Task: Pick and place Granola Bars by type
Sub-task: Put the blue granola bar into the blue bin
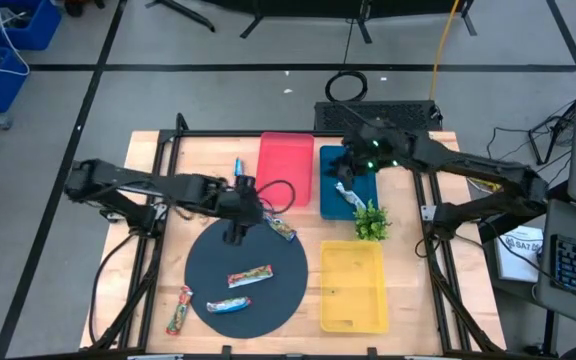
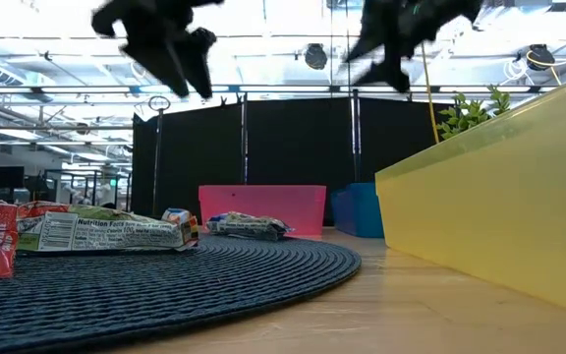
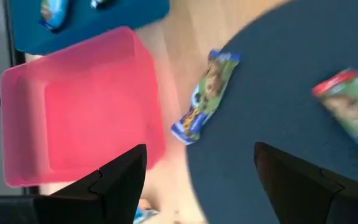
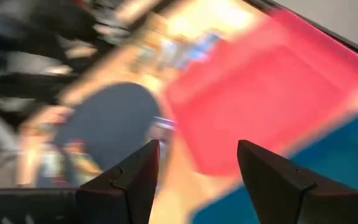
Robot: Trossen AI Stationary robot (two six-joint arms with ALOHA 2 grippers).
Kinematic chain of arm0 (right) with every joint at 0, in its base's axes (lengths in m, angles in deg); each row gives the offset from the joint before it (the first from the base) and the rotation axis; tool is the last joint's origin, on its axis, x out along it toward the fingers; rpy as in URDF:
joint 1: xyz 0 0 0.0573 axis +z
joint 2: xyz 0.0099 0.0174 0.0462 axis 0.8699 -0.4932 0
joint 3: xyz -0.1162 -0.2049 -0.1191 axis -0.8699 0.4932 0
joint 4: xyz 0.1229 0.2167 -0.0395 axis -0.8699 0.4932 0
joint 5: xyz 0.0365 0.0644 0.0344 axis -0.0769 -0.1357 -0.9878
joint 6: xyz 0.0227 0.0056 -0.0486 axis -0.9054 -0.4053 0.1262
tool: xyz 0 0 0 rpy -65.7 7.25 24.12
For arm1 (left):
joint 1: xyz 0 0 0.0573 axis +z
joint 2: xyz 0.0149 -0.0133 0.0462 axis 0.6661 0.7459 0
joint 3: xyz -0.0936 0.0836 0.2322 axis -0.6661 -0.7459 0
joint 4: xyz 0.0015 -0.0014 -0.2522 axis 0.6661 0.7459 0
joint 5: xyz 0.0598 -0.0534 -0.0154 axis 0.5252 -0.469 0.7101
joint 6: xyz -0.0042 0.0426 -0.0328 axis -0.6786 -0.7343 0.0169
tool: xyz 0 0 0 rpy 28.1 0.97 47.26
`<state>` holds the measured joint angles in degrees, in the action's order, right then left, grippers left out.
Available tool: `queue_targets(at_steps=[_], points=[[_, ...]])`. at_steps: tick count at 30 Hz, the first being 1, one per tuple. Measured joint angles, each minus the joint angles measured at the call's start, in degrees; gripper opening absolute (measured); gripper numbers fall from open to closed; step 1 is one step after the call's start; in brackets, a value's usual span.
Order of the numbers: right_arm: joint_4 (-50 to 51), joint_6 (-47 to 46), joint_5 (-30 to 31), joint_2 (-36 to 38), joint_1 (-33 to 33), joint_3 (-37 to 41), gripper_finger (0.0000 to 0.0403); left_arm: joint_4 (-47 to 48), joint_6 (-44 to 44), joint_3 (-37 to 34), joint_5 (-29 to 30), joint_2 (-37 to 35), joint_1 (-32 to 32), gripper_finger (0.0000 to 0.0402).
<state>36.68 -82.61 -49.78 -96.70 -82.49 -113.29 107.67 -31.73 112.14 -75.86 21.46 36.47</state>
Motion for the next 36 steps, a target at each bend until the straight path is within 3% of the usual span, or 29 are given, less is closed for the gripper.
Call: queue_targets(at_steps=[5, 9, 12, 17, 20, 27, 31, 36], points=[[-5.41, -6.87, 2.94, 6.07, 10.00, 0.00, 0.0210, -2.35, -9.18, 0.00, -4.73, 7.73, 2.92, 0.0301], [-6.05, -7.60, 10.79, 10.22, 18.56, 0.00, 0.0210, -4.74, -14.21, 0.00, -9.61, 13.32, 3.84, 0.0301], [-6.13, -8.42, 17.33, 12.54, 23.26, 0.00, 0.0210, -6.99, -16.56, 0.00, -9.92, 16.67, 3.84, 0.0301], [-6.44, -8.71, 23.03, 14.23, 28.12, 0.00, 0.0210, -11.32, -17.72, 0.00, -9.73, 19.72, 3.82, 0.0301], [-7.59, -8.70, 24.22, 13.77, 29.69, 0.00, 0.0210, -14.58, -17.87, 0.00, -7.84, 21.40, 4.43, 0.0301], [-9.82, -8.69, 24.37, 11.85, 31.89, 0.02, 0.0208, -17.50, -17.36, 0.00, -11.42, 26.01, 6.67, 0.0292], [-12.77, -8.33, 24.53, 11.37, 32.73, 0.02, 0.0198, -16.00, -16.76, 0.10, -14.28, 27.98, 7.59, 0.0246], [-15.07, -6.93, 24.55, 11.32, 32.82, 0.04, 0.0183, -13.60, -12.14, 0.13, -14.70, 27.54, 7.89, 0.0113]])
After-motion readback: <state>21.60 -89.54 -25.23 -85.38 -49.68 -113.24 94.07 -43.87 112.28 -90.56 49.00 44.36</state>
